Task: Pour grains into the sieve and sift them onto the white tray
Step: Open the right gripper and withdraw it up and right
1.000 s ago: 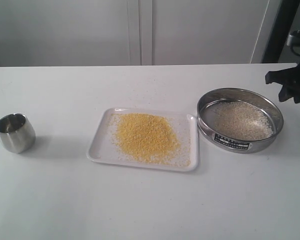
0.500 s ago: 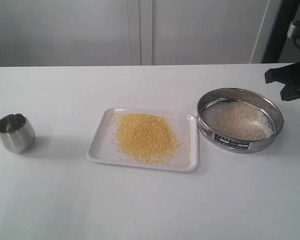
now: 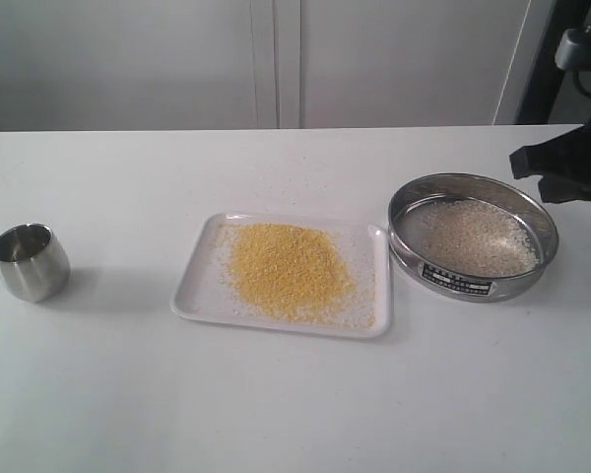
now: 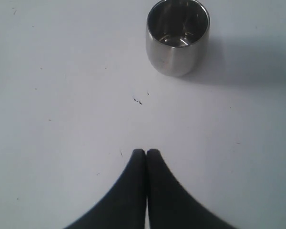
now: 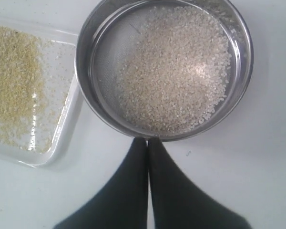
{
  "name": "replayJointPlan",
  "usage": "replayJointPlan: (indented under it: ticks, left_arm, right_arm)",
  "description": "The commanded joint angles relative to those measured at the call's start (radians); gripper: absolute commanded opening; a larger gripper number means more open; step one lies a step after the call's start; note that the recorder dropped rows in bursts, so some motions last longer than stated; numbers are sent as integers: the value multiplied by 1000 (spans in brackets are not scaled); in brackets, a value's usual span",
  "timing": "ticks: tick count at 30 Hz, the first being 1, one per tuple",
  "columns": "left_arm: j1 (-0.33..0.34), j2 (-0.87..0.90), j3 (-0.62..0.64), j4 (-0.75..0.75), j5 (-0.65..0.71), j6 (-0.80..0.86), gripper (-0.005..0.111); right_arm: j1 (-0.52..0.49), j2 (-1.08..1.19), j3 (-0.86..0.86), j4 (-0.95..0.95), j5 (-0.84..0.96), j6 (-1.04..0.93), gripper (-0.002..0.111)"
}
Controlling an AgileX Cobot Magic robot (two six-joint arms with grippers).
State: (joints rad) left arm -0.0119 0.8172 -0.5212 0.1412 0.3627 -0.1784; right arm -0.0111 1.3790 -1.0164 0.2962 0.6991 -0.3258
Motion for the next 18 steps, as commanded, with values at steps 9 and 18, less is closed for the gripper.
replayJointPlan:
  ticks: [9, 18]
  left_arm:
    - [-4, -9, 8, -7, 5, -2, 0]
    - [-4, -9, 8, -7, 5, -2, 0]
  right_arm:
    - [63, -253, 198, 25, -112, -63, 0]
    - [63, -469, 372, 25, -219, -73, 0]
